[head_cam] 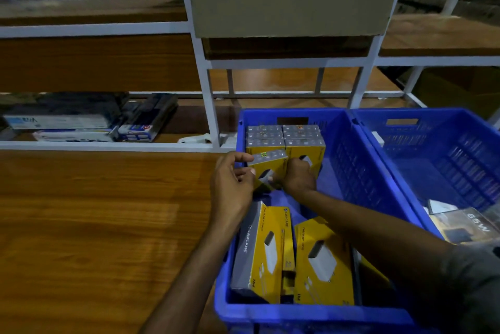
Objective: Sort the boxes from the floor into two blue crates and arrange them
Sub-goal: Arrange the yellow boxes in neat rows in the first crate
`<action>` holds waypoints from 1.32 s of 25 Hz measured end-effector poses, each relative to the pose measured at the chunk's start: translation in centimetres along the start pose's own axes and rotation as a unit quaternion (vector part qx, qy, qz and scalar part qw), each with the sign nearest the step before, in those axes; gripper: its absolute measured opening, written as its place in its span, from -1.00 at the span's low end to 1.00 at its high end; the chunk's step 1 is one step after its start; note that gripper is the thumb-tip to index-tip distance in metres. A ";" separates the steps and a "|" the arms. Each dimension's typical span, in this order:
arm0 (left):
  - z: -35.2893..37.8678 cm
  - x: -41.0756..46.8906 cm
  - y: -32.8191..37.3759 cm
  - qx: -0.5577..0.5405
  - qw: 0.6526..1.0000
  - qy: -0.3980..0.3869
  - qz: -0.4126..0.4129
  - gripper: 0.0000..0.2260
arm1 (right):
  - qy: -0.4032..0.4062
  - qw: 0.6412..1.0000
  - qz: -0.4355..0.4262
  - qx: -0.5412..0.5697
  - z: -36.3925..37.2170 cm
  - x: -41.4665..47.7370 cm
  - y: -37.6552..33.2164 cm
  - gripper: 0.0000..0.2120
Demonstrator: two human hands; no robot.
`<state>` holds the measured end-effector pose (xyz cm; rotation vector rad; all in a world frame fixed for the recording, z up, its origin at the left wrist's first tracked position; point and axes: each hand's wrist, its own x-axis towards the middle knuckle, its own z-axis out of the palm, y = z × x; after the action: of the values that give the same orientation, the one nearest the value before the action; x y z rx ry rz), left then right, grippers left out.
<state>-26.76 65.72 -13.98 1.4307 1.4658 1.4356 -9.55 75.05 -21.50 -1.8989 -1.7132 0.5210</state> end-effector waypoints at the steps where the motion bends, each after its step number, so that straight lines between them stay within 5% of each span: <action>1: 0.0 0.0 -0.1 0.000 1.000 -0.002 0.000 -0.78 | 0.009 1.000 -0.004 -0.016 0.1 0.0 0.0 -0.55; 10: 0.0 0.0 0.2 -0.002 1.000 -0.009 0.005 -0.83 | 0.018 0.999 0.033 -0.016 1.0 1.1 0.8 -0.51; 15: -0.1 0.0 0.4 0.014 1.000 -0.015 0.018 -0.86 | -0.062 0.995 0.057 -0.052 -1.2 0.7 -0.4 -0.73; 18: -0.1 0.0 0.6 -0.007 1.000 -0.012 0.016 -0.86 | -0.182 0.980 -0.016 0.075 -4.0 -1.9 -3.3 -0.79; 21: -0.5 -0.5 0.6 -0.028 0.999 -0.010 0.015 -0.84 | -0.409 0.893 -0.087 0.166 -7.5 -5.8 -5.1 -0.67; 24: -1.0 -1.9 0.1 0.009 0.998 -0.036 0.048 -0.81 | -0.536 0.826 -0.121 0.129 -8.5 -7.8 -4.6 -0.96; 29: -1.2 -3.0 0.3 0.033 0.997 -0.045 0.055 -0.86 | -0.501 0.841 -0.158 0.130 -10.4 -7.3 -3.6 -0.88; 33: -1.2 -3.3 0.9 0.080 0.990 -0.105 0.046 -0.66 | -0.365 0.889 -0.066 0.270 -13.5 -5.3 -2.9 -0.59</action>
<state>-26.98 62.12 -13.65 1.7125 1.4227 1.2008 -4.39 68.29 -9.42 -1.2290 -1.8207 1.6197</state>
